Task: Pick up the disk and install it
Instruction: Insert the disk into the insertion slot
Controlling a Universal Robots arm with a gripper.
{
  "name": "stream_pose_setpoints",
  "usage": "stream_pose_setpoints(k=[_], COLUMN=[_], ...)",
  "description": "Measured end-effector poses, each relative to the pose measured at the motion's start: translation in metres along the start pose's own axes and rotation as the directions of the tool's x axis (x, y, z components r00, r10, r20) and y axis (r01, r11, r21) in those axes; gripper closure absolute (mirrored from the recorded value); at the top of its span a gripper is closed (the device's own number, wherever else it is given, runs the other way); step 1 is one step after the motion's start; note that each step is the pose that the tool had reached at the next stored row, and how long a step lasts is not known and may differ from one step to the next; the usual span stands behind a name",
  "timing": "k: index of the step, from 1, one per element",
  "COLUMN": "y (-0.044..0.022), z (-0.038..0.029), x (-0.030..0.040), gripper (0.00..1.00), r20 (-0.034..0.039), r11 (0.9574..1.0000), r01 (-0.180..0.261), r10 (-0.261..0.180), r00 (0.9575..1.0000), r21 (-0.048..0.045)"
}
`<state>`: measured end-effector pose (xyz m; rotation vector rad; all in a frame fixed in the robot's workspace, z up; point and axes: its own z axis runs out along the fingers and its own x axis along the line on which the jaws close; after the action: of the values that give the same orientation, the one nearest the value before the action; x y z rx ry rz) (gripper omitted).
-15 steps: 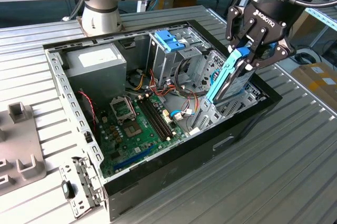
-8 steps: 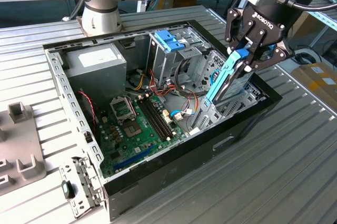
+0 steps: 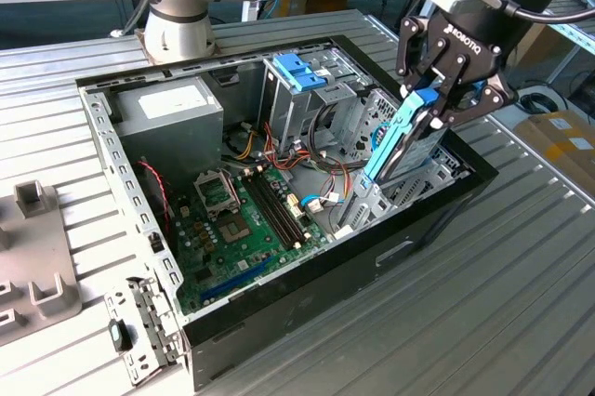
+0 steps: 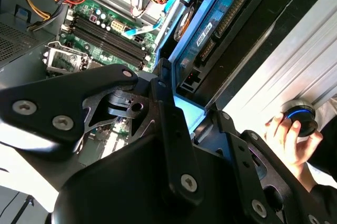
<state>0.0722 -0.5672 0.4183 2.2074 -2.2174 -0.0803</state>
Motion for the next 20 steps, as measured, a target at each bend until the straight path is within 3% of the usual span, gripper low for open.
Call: stream_pose_setpoints(k=[20], y=[-0.0005], z=[0.0105], x=[0.0003], gripper=[0.63], r20=[0.0], r11=[1.0], r01=[0.0], r10=[0.0], r00=[1.0], r21=[0.0])
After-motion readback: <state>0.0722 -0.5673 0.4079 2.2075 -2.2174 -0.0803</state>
